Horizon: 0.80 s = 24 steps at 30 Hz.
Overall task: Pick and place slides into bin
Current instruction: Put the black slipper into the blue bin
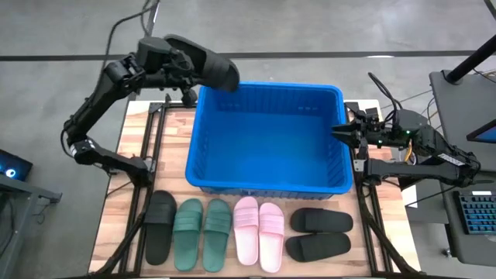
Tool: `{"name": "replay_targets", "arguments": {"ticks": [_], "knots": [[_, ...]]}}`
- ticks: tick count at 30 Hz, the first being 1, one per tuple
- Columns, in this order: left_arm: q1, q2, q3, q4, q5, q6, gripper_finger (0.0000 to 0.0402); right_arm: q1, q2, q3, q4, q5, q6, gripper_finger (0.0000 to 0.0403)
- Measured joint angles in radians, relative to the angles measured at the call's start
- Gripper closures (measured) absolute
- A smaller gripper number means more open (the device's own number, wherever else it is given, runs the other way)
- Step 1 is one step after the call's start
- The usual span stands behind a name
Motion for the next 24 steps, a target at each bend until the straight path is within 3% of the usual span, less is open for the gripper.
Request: {"name": "replay_targets", "arguments": {"ticks": [14,24], "knots": [[-0.077,0.095,0.002,0.038,0.028,-0.012,0.0401,0.0,0.0,0.0,-0.001,0.02,-0.004,0.0264],[-0.166,0.181,0.0,0.206,0.065,-0.272,0.0401,0.0,0.0,0.0,0.0,0.021,-0.003,0.0264]]}}
